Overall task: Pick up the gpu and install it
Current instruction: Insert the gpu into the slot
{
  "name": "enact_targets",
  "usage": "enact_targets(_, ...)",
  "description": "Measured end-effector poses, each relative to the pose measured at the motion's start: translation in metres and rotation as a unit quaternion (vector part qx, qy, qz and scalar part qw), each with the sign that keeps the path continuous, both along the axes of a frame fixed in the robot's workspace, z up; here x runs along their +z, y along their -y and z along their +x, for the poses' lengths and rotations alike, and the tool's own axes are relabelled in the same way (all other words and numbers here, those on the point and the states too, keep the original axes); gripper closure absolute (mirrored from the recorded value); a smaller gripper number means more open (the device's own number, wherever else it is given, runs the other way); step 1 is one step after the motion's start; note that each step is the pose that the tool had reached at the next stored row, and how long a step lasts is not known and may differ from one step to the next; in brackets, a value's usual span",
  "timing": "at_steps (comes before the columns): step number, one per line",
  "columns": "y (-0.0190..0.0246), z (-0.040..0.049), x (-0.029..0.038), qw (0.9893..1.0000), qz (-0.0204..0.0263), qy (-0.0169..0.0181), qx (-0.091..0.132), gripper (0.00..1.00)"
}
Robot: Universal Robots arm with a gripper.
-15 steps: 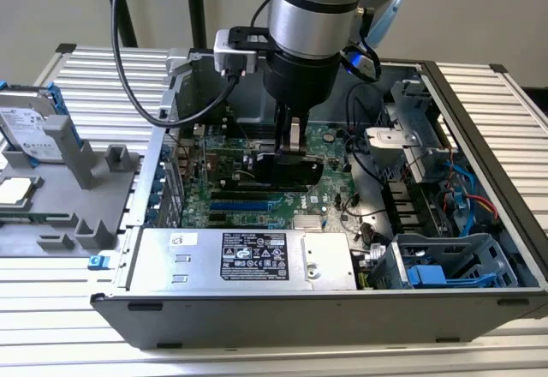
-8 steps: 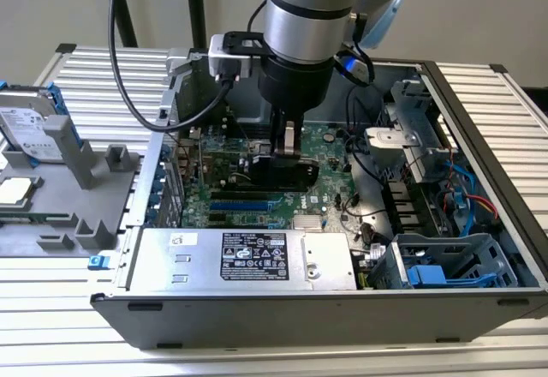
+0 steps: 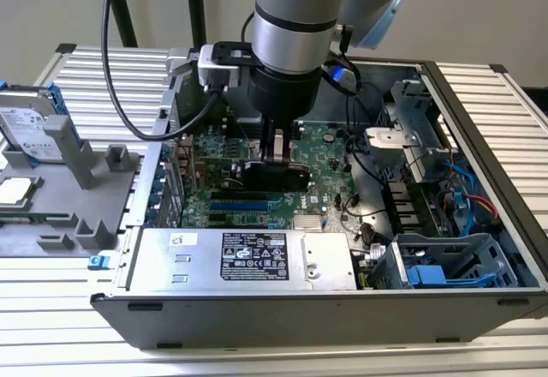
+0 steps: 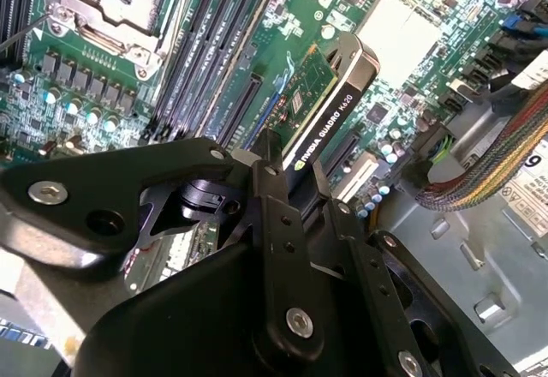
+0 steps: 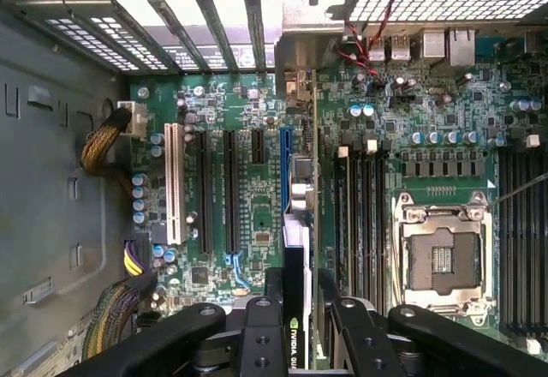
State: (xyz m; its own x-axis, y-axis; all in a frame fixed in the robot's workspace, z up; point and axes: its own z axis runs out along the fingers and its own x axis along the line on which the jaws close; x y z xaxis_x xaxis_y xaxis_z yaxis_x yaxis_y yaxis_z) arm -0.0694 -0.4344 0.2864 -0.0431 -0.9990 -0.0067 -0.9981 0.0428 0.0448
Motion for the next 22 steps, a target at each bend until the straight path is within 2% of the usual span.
enact_targets(8, 0.0, -0.0008, -0.0012, 1.0, 0.0001, 0.0, 0.0, 1.0)
enact_targets(22, 0.0, -0.0088, -0.0056, 1.0, 0.0, -0.0001, 0.0, 1.0)
